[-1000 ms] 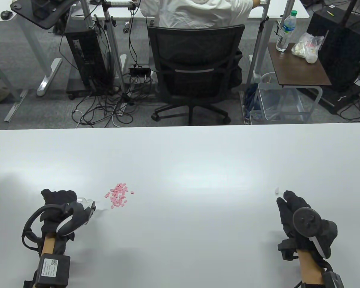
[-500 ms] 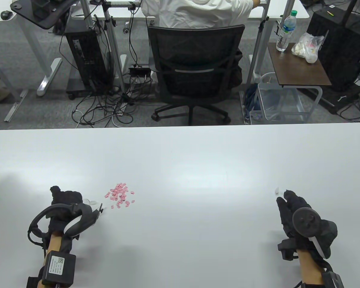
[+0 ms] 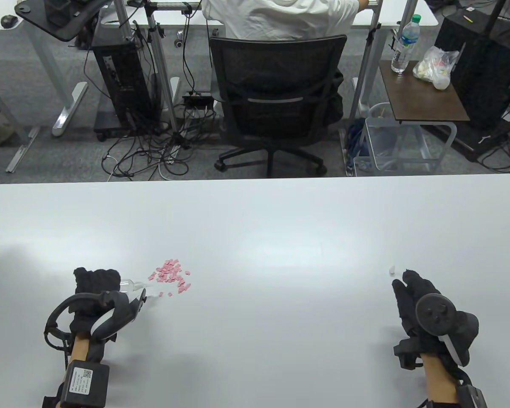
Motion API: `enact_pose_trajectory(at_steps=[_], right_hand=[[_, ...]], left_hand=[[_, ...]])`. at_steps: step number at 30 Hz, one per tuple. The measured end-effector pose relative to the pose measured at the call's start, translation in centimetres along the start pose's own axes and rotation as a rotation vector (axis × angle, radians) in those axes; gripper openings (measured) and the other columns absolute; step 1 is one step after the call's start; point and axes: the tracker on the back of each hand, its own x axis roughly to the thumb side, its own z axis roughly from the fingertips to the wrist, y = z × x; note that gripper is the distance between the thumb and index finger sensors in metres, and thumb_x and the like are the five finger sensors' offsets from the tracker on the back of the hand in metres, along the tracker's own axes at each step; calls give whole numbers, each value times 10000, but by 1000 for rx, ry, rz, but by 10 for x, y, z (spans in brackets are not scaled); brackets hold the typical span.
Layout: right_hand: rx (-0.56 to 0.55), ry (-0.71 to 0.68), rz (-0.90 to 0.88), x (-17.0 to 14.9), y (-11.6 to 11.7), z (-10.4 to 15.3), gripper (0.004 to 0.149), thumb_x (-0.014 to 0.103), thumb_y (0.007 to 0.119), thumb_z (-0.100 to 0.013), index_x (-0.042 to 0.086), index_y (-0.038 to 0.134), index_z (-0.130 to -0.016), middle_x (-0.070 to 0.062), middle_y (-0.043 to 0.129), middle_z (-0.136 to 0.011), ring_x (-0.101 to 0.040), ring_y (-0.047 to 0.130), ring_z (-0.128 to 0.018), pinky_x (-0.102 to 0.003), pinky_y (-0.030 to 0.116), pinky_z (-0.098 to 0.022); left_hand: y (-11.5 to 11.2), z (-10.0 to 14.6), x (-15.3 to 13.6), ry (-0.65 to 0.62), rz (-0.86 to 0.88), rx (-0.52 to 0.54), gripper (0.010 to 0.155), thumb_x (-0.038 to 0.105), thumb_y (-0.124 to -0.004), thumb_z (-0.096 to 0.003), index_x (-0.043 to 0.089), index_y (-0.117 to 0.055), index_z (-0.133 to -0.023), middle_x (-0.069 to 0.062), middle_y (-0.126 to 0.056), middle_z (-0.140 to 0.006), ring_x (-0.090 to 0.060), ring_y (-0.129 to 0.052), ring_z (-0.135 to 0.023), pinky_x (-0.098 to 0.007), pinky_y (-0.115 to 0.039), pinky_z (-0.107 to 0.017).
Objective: Squeeze empty conical bottle to blow paper scraps with air puff
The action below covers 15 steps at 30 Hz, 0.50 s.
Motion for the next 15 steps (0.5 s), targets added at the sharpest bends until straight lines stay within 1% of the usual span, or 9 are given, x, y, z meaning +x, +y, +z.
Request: enact_pose_trajectory(at_steps=[1, 2, 3, 4, 6, 9, 11, 13, 15], right_hand=[[2, 0, 0, 0, 0, 0, 539, 433, 732, -589, 87, 793, -997, -171, 913, -803, -330, 964, -624, -543, 814, -526], [4, 1, 0, 0, 0, 0, 540, 433, 732, -589, 85, 792, -998, -172, 913, -803, -330, 964, -624, -543, 814, -525], [2, 5, -1, 0, 0, 0, 540, 433, 731, -589, 86, 792, -998, -172, 912, -804, -329, 964, -626, -544, 815, -525], [2, 7, -2, -1, -1, 0, 541, 433, 731, -589, 86, 791, -999, -173, 913, -804, -331, 964, -625, -544, 814, -526], [1, 15, -15, -2, -2, 0, 542, 433, 731, -589, 84, 791, -999, -174, 911, -807, -332, 963, -627, -545, 813, -527], [3, 22, -21, -4, -2, -1, 544, 434, 731, -589, 84, 789, -1001, -177, 910, -810, -334, 962, -631, -547, 811, -529], [4, 24, -31, -5, -2, -1, 543, 433, 731, -589, 84, 789, -1002, -179, 908, -814, -337, 961, -632, -549, 810, -530], [3, 27, -31, -5, -2, -1, 544, 433, 731, -589, 84, 789, -1002, -179, 907, -816, -337, 960, -633, -549, 809, -532], [3, 29, -34, -5, -3, -1, 544, 432, 731, -589, 82, 788, -1003, -179, 906, -818, -339, 959, -634, -550, 809, -531]], left_hand=[[0, 1, 1, -16, 7, 37, 661, 418, -1085, -289, 336, -849, -901, 78, -993, -887, -152, -1057, -817, -424, -653, -784], [1, -1, 1, -18, 12, 28, 648, 420, -1087, -285, 342, -860, -887, 86, -1006, -872, -145, -1070, -800, -409, -671, -776], [0, -2, 2, -12, 24, -22, 661, 434, -1089, -287, 342, -854, -898, 84, -1004, -877, -144, -1066, -804, -406, -671, -776], [0, -2, 2, -7, 25, -46, 694, 451, -1091, -288, 332, -837, -923, 69, -986, -900, -156, -1052, -817, -415, -659, -782], [4, -2, 7, -12, 9, 8, 725, 444, -1089, -301, 323, -808, -958, 56, -949, -951, -176, -1017, -868, -444, -632, -790], [5, -1, 8, -7, -2, 13, 740, 443, -1081, -317, 312, -787, -983, 43, -932, -974, -191, -1002, -888, -463, -618, -793], [6, -2, 8, 2, 3, -8, 695, 439, -1085, -300, 318, -830, -936, 53, -977, -916, -173, -1043, -831, -440, -644, -784], [6, -1, 5, 7, 39, 4, 659, 439, -1089, -283, 313, -868, -891, 58, -1016, -853, -161, -1079, -766, -412, -678, -768], [4, -3, 4, 33, 51, -64, 687, 449, -1092, -289, 307, -852, -918, 48, -1000, -882, -171, -1064, -792, -423, -660, -781]])
